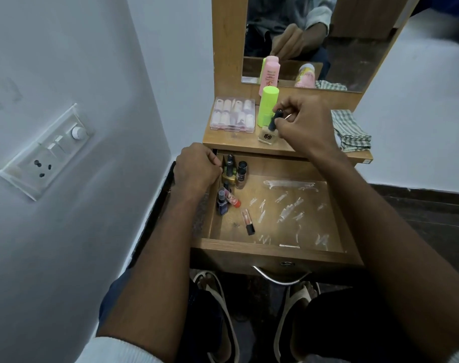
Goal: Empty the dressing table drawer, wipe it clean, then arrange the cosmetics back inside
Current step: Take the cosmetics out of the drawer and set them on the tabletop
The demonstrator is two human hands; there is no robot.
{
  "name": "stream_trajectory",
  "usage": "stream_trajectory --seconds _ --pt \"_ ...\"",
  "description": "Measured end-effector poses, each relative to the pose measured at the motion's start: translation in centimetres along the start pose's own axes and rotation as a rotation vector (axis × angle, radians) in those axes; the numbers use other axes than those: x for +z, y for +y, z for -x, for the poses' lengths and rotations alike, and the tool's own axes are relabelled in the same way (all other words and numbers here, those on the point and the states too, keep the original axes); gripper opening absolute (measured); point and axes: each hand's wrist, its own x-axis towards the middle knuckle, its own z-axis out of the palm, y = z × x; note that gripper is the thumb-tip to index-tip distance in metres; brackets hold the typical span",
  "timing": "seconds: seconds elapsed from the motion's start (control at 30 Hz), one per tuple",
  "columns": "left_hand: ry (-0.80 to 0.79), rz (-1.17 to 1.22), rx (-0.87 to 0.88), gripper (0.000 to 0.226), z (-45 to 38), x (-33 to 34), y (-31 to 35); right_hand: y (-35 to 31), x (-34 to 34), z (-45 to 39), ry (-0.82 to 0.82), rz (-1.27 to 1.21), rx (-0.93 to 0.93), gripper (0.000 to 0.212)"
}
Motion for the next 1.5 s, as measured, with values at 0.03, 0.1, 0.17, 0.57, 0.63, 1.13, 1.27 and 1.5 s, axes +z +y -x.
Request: stream_trajectory --seconds 0.03,0.1,0.17,0.57,0.63,1.13,1.27,1.5 --pt "0.034 -0.018 0.019 0.016 0.1 -0.2 0.3 0.1 0.1 0.0 0.014 0.025 -0.004 0.023" --pt "0.102 0.015 0.103 0.012 0.0 -0.4 1.1 0.2 0.2 -0.1 0.037 0.062 -0.023 0.021" --pt "0.136 0.132 0.212 0.006 0.0 -0.4 2.4 0.3 0.0 -0.2 0.052 0.102 -0.039 0.019" --pt "0.151 0.250 0.420 0.028 -1.6 5.1 8.2 1.2 1.2 -0.1 0.087 0.120 0.026 0.034" --pt "0.163 0.263 0.401 0.028 -1.7 5.5 8.4 1.5 1.2 0.0 0.072 0.139 0.041 0.037" --pt "0.145 0.267 0.411 0.022 -2.0 4.8 7.3 3.1 1.3 -1.2 0.129 0.273 0.106 0.043" --pt "0.148 0.261 0.426 0.023 -1.9 4.5 7.2 2.9 1.3 -1.4 0.108 0.309 0.101 0.044" --pt "0.193 0.289 0.419 0.022 -1.8 3.4 6.5 1.9 0.8 0.5 0.215 0.262 -0.006 0.040"
